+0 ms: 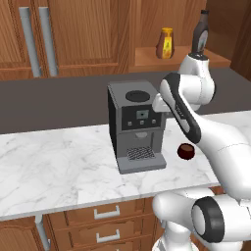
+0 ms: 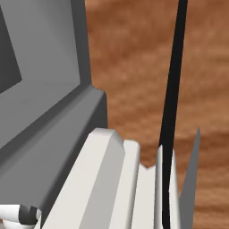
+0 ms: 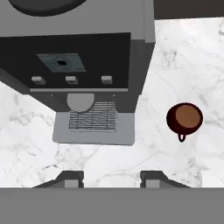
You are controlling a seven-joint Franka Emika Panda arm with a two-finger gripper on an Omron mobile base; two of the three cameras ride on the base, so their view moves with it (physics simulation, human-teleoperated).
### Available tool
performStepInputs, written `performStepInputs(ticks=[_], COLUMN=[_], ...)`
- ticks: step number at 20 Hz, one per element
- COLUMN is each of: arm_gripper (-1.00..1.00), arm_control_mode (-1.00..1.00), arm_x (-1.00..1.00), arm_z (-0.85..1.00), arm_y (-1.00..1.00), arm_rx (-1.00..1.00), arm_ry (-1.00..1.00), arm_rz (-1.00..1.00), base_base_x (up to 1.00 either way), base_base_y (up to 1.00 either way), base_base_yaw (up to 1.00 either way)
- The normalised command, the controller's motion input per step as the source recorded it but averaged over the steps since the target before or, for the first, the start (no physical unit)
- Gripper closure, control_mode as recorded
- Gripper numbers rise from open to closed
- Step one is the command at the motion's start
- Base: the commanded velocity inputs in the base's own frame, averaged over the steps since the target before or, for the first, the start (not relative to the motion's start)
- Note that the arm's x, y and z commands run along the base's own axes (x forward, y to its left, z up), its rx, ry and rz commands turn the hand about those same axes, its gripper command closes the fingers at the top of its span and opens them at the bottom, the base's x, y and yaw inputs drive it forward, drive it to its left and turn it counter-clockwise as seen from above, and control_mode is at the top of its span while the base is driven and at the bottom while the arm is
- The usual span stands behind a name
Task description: Pick the syrup bottle and honey bottle from the cabinet and place them next to the mug.
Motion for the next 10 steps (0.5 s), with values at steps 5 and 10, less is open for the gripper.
performStepInputs(ticks=[5, 10], arm_gripper=[-1.00, -1.00], arm_control_mode=[-1.00, -1.00], arm_x=[-0.17, -0.40], arm_z=[0.27, 0.79], arm_y=[0.00, 0.00], arm_rx=[0.00, -0.02], arm_ry=[-0.16, -0.41], arm_rz=[0.00, -0.02], base_base_x=[0.00, 0.00], base_base_y=[0.00, 0.00], base_base_yaw=[0.00, 0.00])
